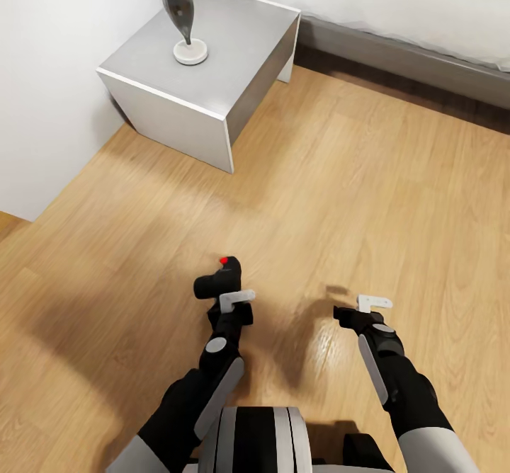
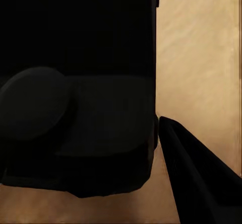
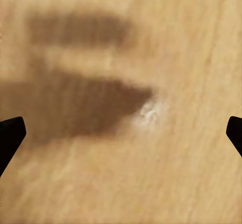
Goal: Attach the digital camera to the camera tripod in the bedroom.
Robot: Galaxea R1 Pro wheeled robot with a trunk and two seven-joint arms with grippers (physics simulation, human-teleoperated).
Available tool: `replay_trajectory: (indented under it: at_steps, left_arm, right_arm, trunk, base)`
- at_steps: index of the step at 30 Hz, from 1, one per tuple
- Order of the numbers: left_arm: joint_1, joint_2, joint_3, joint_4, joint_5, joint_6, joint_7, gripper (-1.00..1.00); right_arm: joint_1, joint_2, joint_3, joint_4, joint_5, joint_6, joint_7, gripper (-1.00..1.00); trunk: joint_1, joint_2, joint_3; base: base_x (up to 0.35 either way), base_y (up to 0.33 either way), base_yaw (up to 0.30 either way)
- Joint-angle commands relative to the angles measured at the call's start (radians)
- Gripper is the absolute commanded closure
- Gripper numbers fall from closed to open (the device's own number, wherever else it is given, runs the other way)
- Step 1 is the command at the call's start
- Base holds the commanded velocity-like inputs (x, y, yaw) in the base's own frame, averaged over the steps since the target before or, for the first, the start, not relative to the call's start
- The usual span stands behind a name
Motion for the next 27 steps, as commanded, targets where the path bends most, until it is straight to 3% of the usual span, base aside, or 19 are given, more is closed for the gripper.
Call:
replay_trajectory:
  at_steps: [1, 6, 8, 27]
  left_arm:
    - [-0.001, 0.000, -0.015, -0.002, 0.007, 0.002, 0.020, 1.00]
    - [0.000, 0.000, -0.080, -0.024, 0.022, -0.028, 0.110, 1.00]
    - [0.000, 0.000, -0.087, -0.029, 0.023, -0.030, 0.117, 1.00]
    - [0.000, 0.000, -0.095, -0.057, 0.025, -0.034, 0.115, 1.00]
  right_arm:
    - [0.000, 0.000, 0.001, -0.001, -0.006, 0.005, -0.006, -1.00]
    - [0.000, -0.001, 0.000, -0.004, -0.006, 0.004, -0.005, -1.00]
    - [0.000, -0.001, 0.000, -0.005, -0.006, 0.005, -0.005, -1.00]
    - [0.000, -0.002, -0.002, -0.043, -0.018, 0.020, 0.025, -1.00]
  trunk:
    - [0.000, 0.000, -0.001]
    - [0.000, 0.000, -0.001]
    - [-0.001, 0.000, 0.003]
    - [-0.009, 0.004, 0.077]
  base:
    - [0.000, 0.000, 0.000]
    - [0.000, 0.000, 0.000]
    - [0.000, 0.000, 0.000]
    - [0.000, 0.000, 0.000]
